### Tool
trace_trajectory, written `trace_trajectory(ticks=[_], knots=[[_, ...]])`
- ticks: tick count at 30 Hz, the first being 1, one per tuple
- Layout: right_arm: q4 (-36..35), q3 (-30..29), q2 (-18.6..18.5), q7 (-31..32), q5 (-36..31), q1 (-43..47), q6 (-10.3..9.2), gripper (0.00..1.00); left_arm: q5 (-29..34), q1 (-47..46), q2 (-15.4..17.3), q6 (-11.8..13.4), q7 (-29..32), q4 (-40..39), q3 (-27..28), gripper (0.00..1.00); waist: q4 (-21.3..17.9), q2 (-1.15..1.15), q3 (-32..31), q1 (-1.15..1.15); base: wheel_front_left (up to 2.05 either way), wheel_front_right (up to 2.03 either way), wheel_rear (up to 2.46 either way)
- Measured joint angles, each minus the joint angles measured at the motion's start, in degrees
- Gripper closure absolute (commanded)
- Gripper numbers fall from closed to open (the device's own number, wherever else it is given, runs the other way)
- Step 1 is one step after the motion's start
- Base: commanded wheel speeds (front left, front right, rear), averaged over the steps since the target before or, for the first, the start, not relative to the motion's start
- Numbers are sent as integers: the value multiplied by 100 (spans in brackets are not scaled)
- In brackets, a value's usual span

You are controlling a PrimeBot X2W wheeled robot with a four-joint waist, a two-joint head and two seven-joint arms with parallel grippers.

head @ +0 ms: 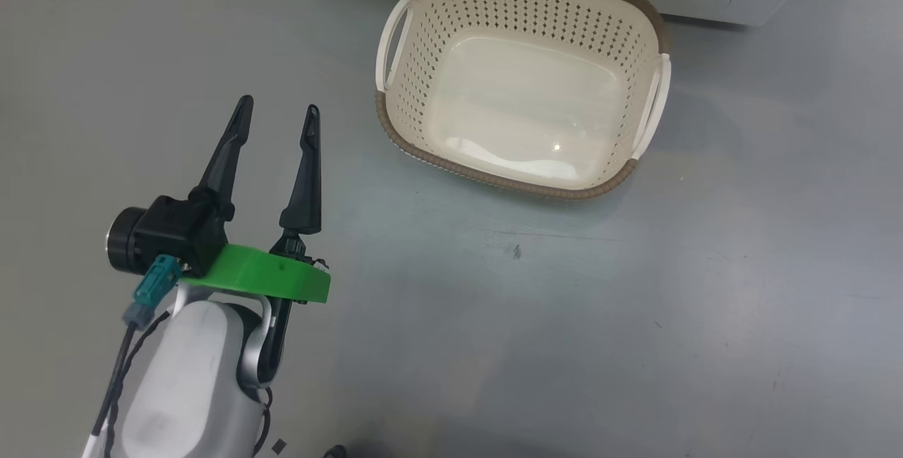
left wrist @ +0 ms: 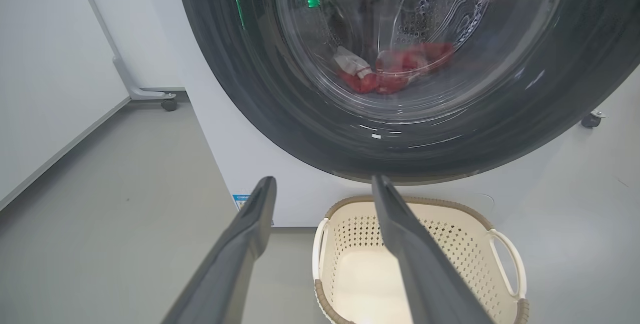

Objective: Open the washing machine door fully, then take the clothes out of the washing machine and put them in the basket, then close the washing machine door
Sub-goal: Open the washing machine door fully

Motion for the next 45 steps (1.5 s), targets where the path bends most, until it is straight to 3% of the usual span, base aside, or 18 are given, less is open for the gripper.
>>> trace_trajectory(ticks=[19,45], knots=[[-4,261,220,617,205,686,289,100,146,24,-4,-104,0,93,-37,0,-241,0,-414,0,0,0,0],[-209,772,795,1248,442,1920,720,100,394,464,3,-310,0,511,-192,0,-478,0,-1331,-1,0,0,0]])
